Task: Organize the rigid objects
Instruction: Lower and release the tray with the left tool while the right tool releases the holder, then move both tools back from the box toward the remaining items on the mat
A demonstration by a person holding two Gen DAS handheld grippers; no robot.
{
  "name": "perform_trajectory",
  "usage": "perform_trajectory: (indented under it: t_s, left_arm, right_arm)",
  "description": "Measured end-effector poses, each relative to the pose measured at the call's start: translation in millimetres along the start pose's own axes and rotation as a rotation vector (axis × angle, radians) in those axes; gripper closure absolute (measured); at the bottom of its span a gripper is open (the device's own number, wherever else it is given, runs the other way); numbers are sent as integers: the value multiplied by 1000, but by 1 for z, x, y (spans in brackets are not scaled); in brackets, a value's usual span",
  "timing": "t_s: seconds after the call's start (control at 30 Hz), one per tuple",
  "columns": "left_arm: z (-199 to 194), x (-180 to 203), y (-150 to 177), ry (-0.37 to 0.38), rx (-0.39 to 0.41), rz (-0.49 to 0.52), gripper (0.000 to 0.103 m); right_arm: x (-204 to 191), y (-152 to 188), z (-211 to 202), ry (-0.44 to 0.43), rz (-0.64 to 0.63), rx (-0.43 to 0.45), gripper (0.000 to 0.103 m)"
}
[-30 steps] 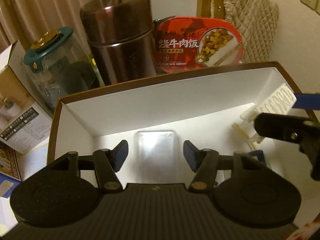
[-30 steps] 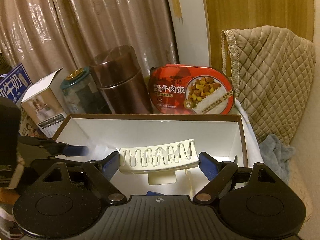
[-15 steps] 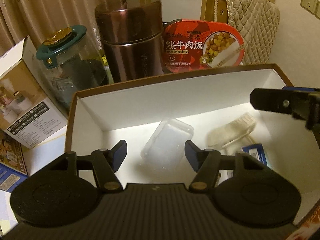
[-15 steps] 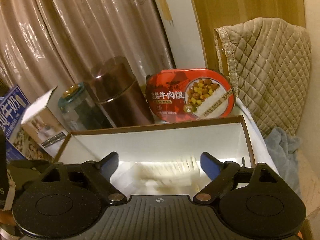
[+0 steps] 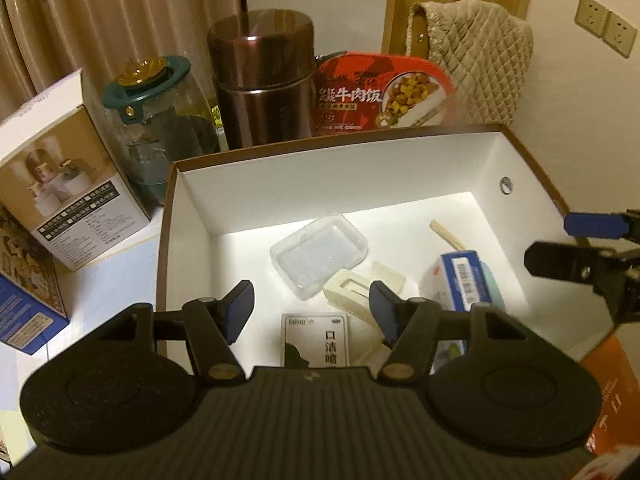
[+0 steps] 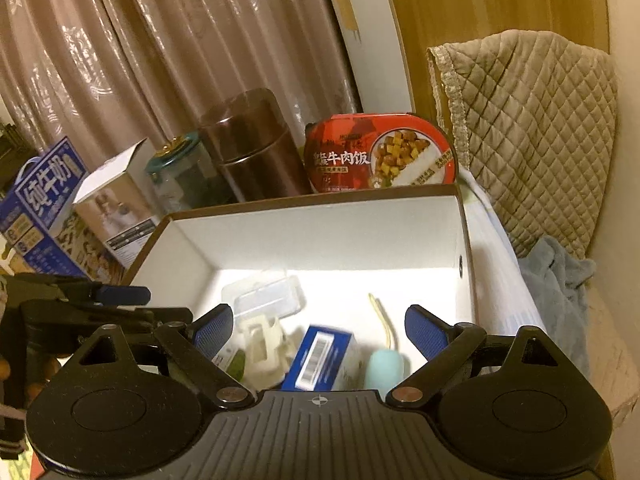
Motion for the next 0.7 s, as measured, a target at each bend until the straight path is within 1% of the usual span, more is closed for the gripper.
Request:
perform_trajectory:
  t_s: [0.13,0.37,0.53,0.7]
  left_arm:
    - [-22,2,8,19,13,-10,43]
    - [-61,0,26,31,37,-36,43]
    - [-90,-3,47,18,50,-47,43]
    - [-118,-5,71,33,52,-73,43]
  right_arm:
    - [-11,12,-17,0,-17,-10,13]
    - [-33,28,-47,-27,-33,-7,13]
    - [-48,42,-65,-41,-62,-15,13]
    - [-64,63,-80,-64,-83,-32,13]
Point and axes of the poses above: each gripper's, at about its wrist camera, not at the fingertips, and z roughly the way its jaws point, x to its right, y to its underside, the point moved 7 cm from there along z, roughly the way its jaws point, and after that the axes turned 11 degrees about -y, right-handed, at the moved point
